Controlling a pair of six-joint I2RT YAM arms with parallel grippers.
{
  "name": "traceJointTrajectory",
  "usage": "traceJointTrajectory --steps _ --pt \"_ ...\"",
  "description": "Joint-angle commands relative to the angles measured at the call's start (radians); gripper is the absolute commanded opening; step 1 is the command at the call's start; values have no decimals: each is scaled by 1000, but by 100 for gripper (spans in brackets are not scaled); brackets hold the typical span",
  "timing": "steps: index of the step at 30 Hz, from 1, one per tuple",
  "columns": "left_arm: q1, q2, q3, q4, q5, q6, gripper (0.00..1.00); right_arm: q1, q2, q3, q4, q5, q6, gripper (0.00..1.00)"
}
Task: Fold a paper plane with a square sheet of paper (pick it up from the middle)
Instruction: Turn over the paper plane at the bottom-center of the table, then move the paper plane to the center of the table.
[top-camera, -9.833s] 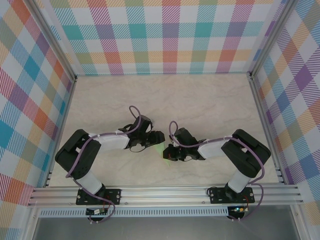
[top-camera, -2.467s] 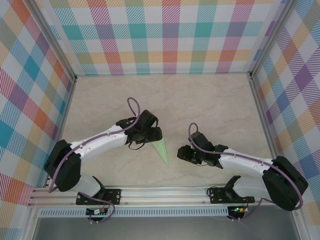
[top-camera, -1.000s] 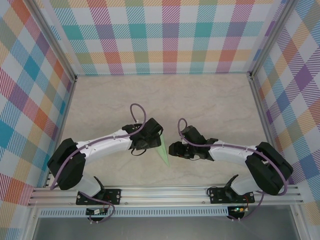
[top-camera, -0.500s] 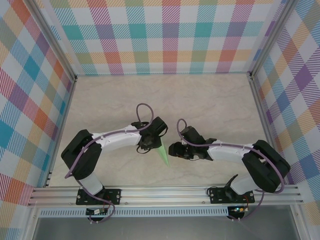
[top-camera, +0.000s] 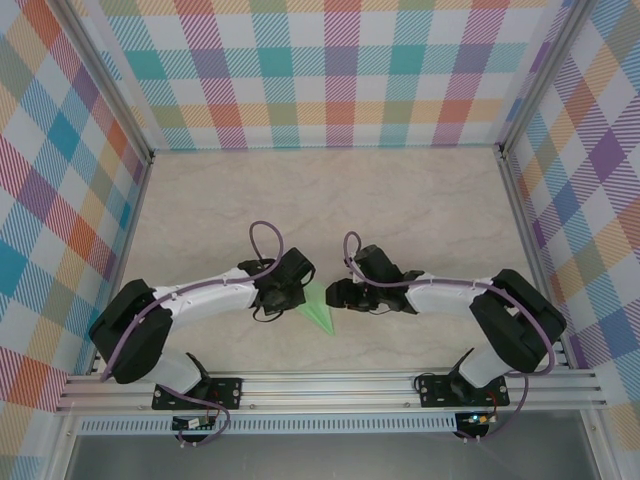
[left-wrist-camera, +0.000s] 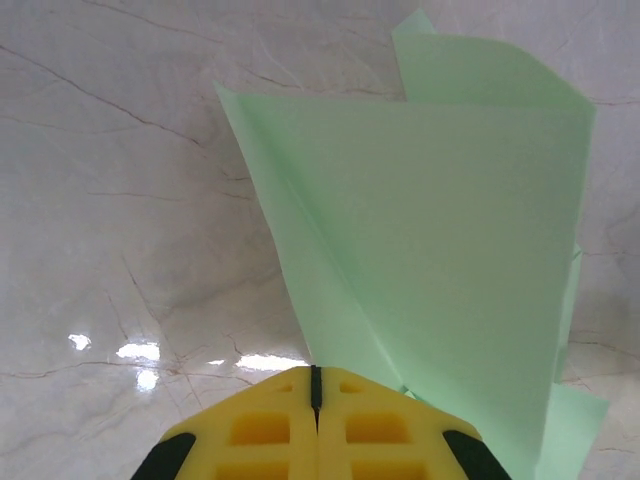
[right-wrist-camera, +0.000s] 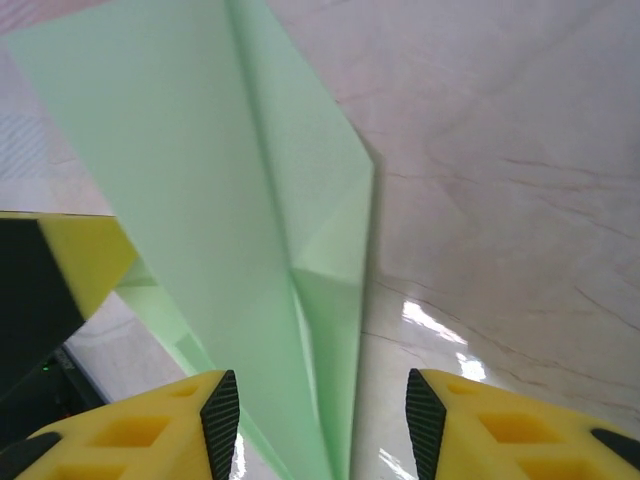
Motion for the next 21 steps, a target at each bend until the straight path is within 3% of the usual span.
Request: traceJointTrajectory --steps 1,14,21 --pt "18 -34 -14 21 -24 4 4 -1 35 41 38 -51 -52 51" --pt "24 -28 -28 38 -8 15 5 27 138 107 71 -155 -95 50" --pt "27 -40 -35 37 -9 14 5 59 146 120 64 -153 -104 50"
